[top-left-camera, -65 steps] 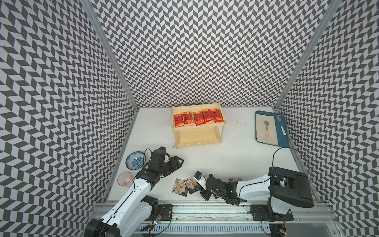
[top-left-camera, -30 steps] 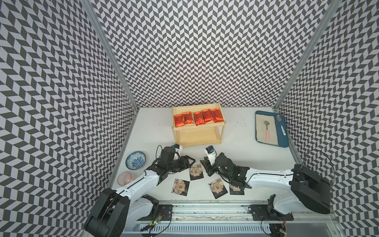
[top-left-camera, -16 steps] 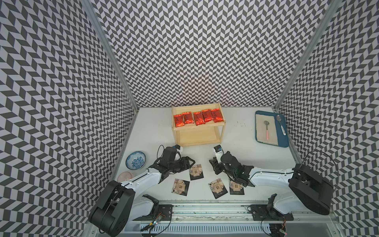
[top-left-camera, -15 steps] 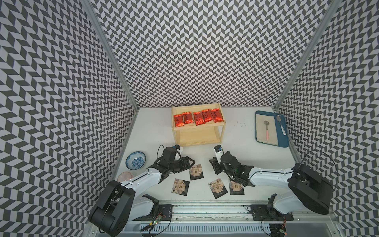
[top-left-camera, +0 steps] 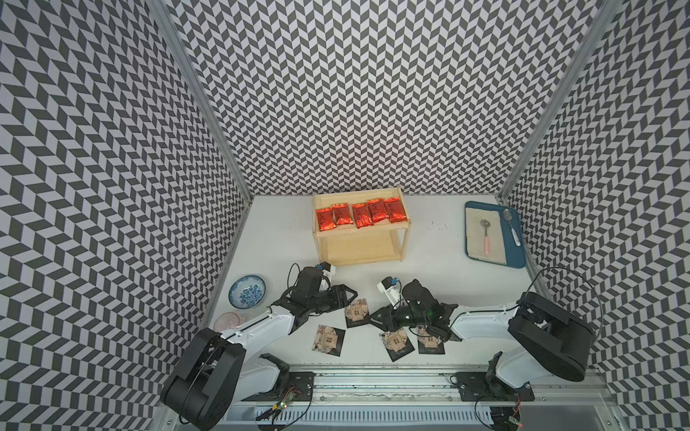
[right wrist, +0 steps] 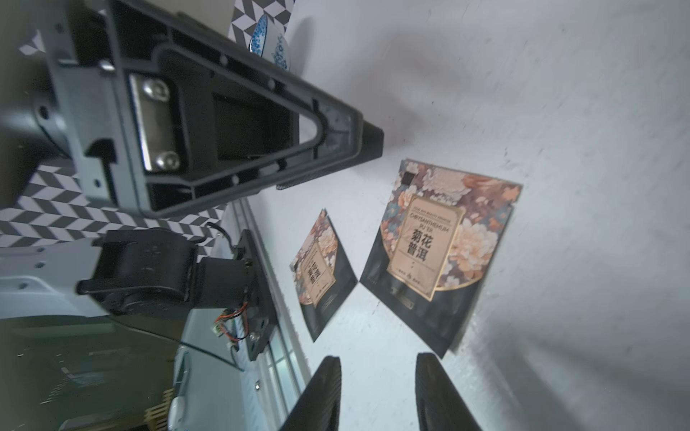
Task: Place the tea bags on the shelf by color
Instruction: Pick up the tea bag from the center of the board.
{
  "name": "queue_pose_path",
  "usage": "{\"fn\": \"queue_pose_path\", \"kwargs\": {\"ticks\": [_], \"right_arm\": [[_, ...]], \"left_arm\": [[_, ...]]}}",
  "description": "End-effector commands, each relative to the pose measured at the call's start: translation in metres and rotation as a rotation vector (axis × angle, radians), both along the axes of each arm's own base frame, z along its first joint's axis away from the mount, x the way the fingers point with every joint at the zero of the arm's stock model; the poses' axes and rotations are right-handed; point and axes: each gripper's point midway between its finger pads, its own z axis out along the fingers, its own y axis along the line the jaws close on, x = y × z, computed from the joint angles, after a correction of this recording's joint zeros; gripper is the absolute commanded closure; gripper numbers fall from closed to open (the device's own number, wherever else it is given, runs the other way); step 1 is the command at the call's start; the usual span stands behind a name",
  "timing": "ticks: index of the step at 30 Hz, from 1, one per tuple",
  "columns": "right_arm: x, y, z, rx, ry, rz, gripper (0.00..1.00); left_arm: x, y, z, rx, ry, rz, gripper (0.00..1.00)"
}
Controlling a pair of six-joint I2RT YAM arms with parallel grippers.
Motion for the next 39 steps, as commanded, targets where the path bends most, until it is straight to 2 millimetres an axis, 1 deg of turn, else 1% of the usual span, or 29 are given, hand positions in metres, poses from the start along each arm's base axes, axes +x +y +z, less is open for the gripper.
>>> {"fn": "queue_pose_path", "kwargs": {"ticks": [1,7,16,20,24,32,37,39], "right_arm": [[-0.011,0.007,0.012,0.096,0.058,0.039,0.62],[-0.012,0.002,0.006,0.086,0.079,0.013,0.62],[-0.001,-0.008,-0.004,0.062,0.109,-0.053,0.62],[0.004,-0.010,-0.008,0.057,0.125,-0.071,0.62],[0.006,-0.009,-0.014,0.047,0.155,-0.080,0.62],[0.007,-0.007,-0.022,0.042,0.206,-0.092,0.62],[0.009,0.000,-0.030,0.045,0.257,-0.086,0.62],[0.010,0.003,-0.030,0.060,0.273,-0.082,0.62]], "left_arm": [[0.003,-0.002,0.004,-0.002,-0.034,-0.009,0.38],[0.001,-0.002,-0.007,-0.005,-0.010,-0.003,0.38],[-0.004,-0.003,-0.016,-0.006,0.002,-0.004,0.38],[-0.007,-0.002,-0.021,0.001,0.006,-0.001,0.38],[-0.012,0.002,-0.027,0.013,0.021,0.002,0.38],[-0.016,0.004,-0.034,0.018,0.026,0.005,0.38],[-0.019,0.006,-0.037,0.021,0.035,0.009,0.39],[-0.019,0.007,-0.037,0.023,0.034,0.012,0.39]]}}
